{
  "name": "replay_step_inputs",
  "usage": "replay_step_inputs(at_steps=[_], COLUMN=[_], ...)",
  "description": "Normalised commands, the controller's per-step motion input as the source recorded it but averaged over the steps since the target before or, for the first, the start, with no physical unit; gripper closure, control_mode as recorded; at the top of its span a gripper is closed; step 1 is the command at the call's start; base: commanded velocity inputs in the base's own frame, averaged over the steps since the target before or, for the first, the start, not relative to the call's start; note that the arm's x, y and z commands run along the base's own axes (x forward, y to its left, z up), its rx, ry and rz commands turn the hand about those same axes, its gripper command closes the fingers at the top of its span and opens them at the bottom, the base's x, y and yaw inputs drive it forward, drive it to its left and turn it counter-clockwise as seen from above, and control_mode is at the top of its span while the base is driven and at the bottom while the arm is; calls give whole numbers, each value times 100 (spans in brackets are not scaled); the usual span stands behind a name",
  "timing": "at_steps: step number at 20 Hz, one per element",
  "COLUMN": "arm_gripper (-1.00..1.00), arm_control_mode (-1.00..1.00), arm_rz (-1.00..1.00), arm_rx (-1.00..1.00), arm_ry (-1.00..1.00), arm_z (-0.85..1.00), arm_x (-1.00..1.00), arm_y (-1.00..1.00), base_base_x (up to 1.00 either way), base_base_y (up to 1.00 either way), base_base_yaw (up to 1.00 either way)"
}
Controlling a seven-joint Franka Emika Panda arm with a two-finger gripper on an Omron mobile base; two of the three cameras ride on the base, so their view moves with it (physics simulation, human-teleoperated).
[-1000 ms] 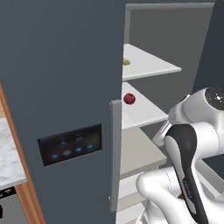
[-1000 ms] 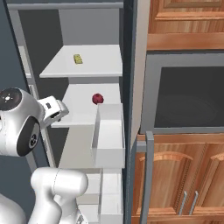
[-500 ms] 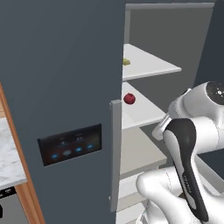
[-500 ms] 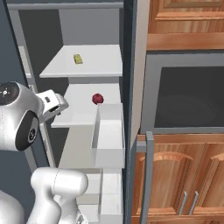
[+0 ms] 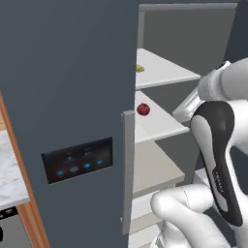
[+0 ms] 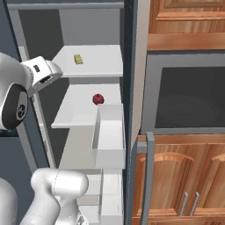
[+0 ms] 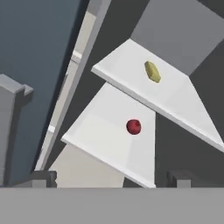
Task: Pick the egg and butter from the fridge and place them by the bowl for mixing.
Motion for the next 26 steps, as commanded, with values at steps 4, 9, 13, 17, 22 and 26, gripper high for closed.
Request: replay_step_inputs(at_steps=[4,9,13,17,22,26], arm_gripper=[-100,-100,-100,-100,-100,-100], arm_control_mode=[-100,-100,-100,-100,-100,-100], arm_rz=[0,-4,0,0,0,0], arm_rx=[15,13,4,13,28,4], arm_ry=[-33,-22,11,16,15,12], arm_z=[42,9,11,13,23,6], arm_x=[-1,-3,28,58,54,44], arm_y=[-14,-7,-5,-17,-32,-13], base_base_x=[0,0,0,0,0,0], base_base_y=[0,0,0,0,0,0], base_base_yaw=[0,0,0,0,0,0])
